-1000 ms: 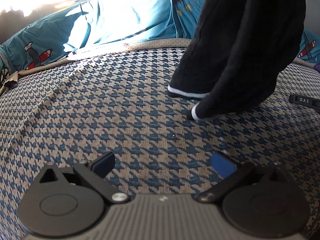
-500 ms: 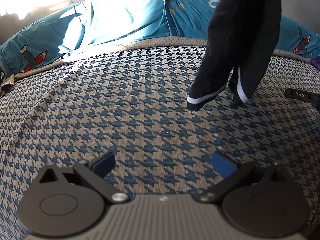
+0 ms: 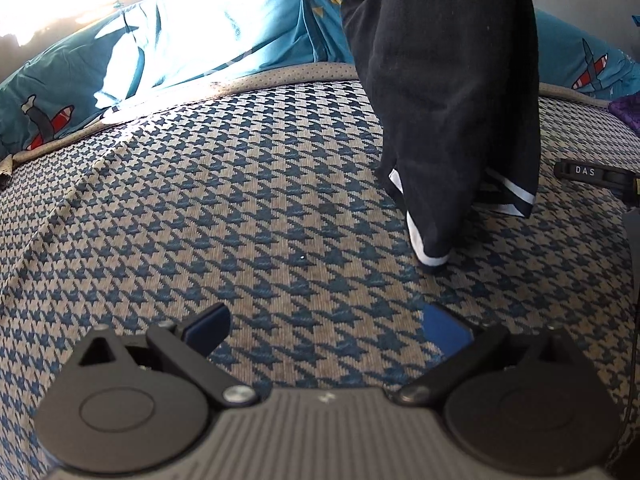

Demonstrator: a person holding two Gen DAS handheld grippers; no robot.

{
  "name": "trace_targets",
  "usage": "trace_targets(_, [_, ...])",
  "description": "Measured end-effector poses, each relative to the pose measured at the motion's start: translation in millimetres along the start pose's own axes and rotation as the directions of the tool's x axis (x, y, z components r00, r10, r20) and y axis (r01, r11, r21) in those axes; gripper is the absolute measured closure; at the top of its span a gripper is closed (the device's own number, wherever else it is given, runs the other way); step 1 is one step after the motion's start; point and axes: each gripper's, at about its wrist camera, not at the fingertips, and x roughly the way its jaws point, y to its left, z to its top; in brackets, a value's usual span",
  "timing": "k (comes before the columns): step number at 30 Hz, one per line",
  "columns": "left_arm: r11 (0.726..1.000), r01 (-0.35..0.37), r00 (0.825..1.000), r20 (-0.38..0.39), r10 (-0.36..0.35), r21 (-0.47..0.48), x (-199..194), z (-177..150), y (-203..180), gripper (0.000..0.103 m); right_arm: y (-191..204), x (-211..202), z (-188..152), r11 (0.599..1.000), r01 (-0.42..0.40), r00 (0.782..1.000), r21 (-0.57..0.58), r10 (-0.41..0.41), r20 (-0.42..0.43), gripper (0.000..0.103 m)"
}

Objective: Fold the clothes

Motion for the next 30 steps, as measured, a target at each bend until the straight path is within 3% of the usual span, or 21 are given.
trace_targets(30, [1.0, -0.007, 1.0, -0.029, 0.007, -0.001, 9.7, -4.8, -4.2, 0.0, 0.8, 1.5, 1.2, 1.0, 0.001, 1.0, 0.001, -0.001, -0.001, 0.0])
